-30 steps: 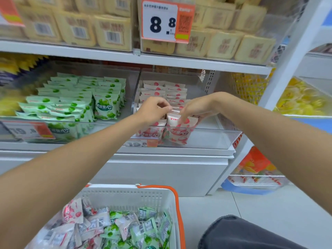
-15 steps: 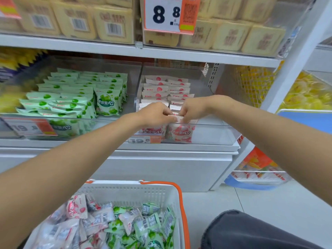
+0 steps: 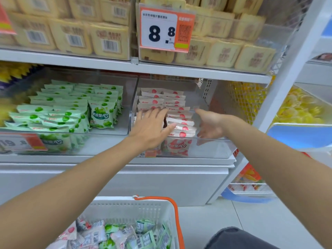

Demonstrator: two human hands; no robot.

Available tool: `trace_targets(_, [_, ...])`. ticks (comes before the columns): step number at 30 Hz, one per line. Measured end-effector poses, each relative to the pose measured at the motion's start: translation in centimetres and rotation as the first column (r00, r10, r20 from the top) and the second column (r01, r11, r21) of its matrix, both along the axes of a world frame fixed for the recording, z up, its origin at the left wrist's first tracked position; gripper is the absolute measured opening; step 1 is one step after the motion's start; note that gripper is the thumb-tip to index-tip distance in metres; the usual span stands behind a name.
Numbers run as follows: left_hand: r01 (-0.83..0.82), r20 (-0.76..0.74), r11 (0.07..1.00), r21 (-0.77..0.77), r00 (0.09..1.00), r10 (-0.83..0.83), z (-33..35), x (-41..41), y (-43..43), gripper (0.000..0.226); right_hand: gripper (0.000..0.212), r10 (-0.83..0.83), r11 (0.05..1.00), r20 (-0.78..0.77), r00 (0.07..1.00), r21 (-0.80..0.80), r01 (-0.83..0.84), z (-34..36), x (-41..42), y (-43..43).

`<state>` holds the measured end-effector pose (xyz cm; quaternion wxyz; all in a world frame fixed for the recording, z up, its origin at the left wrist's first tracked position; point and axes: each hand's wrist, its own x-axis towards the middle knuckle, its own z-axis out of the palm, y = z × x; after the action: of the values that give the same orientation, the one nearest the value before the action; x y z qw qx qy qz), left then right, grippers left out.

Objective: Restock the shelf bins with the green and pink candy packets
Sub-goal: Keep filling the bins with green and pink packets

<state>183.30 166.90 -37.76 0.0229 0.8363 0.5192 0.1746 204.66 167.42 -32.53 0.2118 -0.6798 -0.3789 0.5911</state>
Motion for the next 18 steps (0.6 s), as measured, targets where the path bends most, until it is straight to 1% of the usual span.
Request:
trace_targets(1, [-0.004,-0.014,0.999,-0.042,1.0,0.004,-0.2,0.0,0.1,0.074,0.071,0.072,0.997,-0.041,0.997,-0.036,-0.073,-0.4,-1.0,0.2])
trace_targets(3, [0.007,-0.012,0.994,-0.108,1.0,-0.008,-0.2,0.2,0.2,0.074,0.074,0.152,0.987,-0.042,0.987,-0.049,-0.154,-0.9,-2.8,0.6])
trace_targets(6, [0.01,-0.031,0.987,-0.159,0.999,-0.016,0.1,0.4,0.2,0.07,0.071,0.134,0.99,-0.037,0.99,-0.035,-0.135,-1.0,-3.1,1.1])
trace_targets(8, [0.0,-0.057,0.987,-0.159,0.998,-0.009,0.1,0.5,0.3,0.067,0.075,0.155,0.987,-0.089,0.984,-0.036,-0.159,-1.1,-2.0,1.2])
trace_targets(9, [-0.001,-0.061,0.988,-0.152,0.998,-0.009,0.0,0.4,0.3,0.066,0.08,0.138,0.988,-0.082,0.987,-0.052,-0.143,-1.3,-1.6,1.5])
trace_targets(10, [0.002,-0.06,0.99,-0.143,0.998,-0.01,-0.2,0.4,0.4,0.066,0.085,0.083,0.994,-0.055,0.995,-0.07,-0.086,-1.3,-1.6,1.9])
trace_targets(11, [0.004,-0.059,0.991,-0.132,0.998,-0.012,-0.4,0.3,0.5,0.067,0.088,-0.015,0.999,-0.047,0.999,-0.035,0.013,-1.4,-1.5,2.3])
trace_targets(12, [0.007,-0.063,0.992,-0.122,0.998,-0.015,-0.5,0.3,0.6,0.07,0.088,-0.096,0.995,-0.085,0.992,0.007,0.097,-1.7,-1.5,2.9])
trace_targets(13, [0.006,-0.071,0.994,-0.113,0.997,-0.015,-0.6,0.3,0.7,0.072,0.085,-0.16,0.984,-0.174,0.972,0.048,0.17,-1.8,-1.8,3.4])
trace_targets(15, [0.002,-0.08,0.995,-0.101,0.997,-0.01,-0.8,0.3,0.8,0.076,0.066,-0.195,0.965,-0.242,0.95,0.126,0.23,-1.9,-2.9,4.0])
trace_targets(16, [-0.001,-0.075,0.995,-0.098,0.997,-0.007,-0.9,0.4,0.8,0.076,0.059,-0.197,0.961,-0.231,0.953,0.148,0.235,-1.9,-3.5,4.2])
trace_targets(18, [-0.002,-0.064,0.995,-0.102,0.998,-0.005,-1.0,0.4,1.0,0.072,0.057,-0.175,0.959,-0.23,0.957,0.182,0.219,-2.2,-4.0,4.6])
